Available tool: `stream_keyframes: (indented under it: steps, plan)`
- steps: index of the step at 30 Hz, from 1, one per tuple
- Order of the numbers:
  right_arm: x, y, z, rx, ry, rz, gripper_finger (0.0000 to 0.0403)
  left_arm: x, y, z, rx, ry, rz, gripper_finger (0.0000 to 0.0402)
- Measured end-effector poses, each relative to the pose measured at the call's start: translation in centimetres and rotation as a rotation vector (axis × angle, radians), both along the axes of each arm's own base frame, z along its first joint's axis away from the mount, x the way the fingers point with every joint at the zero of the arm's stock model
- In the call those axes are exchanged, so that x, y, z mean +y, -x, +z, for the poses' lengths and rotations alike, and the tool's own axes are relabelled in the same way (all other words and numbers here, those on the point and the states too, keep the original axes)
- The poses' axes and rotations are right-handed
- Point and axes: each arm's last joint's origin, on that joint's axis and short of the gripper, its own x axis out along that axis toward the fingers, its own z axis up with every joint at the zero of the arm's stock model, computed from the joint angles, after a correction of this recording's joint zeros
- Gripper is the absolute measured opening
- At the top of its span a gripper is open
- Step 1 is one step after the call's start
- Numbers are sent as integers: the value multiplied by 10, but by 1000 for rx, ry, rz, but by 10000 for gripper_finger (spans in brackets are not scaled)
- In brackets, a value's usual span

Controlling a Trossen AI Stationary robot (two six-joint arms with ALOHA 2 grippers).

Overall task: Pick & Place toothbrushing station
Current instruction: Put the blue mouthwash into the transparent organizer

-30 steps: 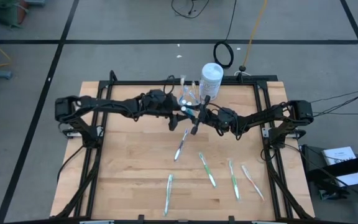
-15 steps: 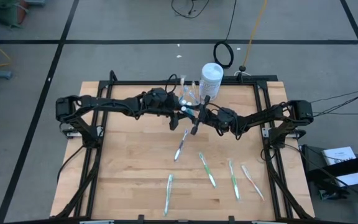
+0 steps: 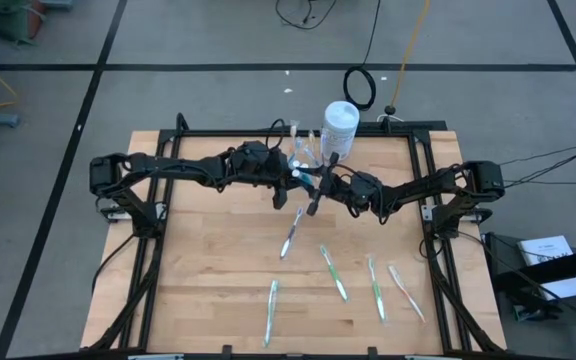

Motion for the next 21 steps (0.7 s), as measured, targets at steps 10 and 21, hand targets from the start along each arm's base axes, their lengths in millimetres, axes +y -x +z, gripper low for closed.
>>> stream_keyframes:
  steps: [10, 21]
  plan:
    - [0, 0, 0, 8, 12, -2, 149, 1, 1, -2, 28, -20, 30, 96]
    - [2, 19, 20, 119, -24, -18, 187, 8, 5, -6, 93, -94, 150, 97]
